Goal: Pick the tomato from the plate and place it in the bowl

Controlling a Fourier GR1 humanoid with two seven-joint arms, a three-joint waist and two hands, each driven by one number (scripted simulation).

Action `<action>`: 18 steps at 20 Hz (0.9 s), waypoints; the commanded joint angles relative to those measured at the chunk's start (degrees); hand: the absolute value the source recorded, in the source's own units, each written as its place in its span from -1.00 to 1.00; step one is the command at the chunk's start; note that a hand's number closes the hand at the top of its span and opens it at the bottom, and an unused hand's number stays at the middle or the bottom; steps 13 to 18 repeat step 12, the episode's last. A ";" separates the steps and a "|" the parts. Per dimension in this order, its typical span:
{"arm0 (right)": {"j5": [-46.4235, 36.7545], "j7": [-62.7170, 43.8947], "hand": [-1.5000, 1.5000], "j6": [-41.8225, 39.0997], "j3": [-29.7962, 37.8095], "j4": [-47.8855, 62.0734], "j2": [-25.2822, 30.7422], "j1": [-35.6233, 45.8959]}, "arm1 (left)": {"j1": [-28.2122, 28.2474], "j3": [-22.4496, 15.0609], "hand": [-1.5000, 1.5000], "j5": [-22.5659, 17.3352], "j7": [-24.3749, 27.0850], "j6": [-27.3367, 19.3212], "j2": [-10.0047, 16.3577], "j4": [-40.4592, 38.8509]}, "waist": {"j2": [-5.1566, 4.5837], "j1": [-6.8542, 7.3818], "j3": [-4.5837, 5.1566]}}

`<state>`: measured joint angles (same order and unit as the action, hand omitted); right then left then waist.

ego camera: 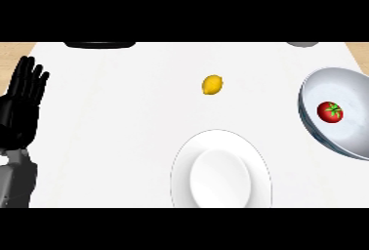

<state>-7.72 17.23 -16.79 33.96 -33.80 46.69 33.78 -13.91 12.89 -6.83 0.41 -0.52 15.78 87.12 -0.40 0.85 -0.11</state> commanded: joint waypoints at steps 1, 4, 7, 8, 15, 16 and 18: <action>2.67 3.34 -1.00 -5.40 4.43 9.00 8.17 0.37 | -1.60 -0.26 0.00 0.85 0.60 -1.17 -0.71 -1.31 | -0.27 0.10 -0.08; 3.56 8.65 -1.00 -9.01 6.44 13.98 11.29 -2.76 | -1.56 1.41 0.00 -0.88 -0.89 1.11 1.95 -1.01 | -0.50 0.50 -0.25; 4.06 10.95 -1.00 -11.25 7.67 17.22 14.18 -3.53 | 0.51 -1.22 0.00 0.61 0.64 -0.50 -1.61 0.90 | -0.57 0.88 -0.32; 4.11 13.65 -1.00 -12.04 7.91 17.98 13.76 -5.44 | -1.40 0.84 0.00 -0.30 -0.08 0.60 1.09 -0.87 | -0.60 0.46 -0.34; 3.88 16.23 -1.00 -14.30 8.16 20.22 15.20 -6.77 | -0.90 0.09 0.00 -0.34 -0.45 0.24 0.21 1.36 | -0.58 1.24 -0.46; 3.88 16.23 -1.00 -14.30 8.16 20.22 15.20 -6.77 | -0.90 0.09 0.00 -0.34 -0.45 0.24 0.21 1.36 | -0.58 1.24 -0.46; 3.88 16.23 -1.00 -14.30 8.16 20.22 15.20 -6.77 | -0.90 0.09 0.00 -0.34 -0.45 0.24 0.21 1.36 | -0.58 1.24 -0.46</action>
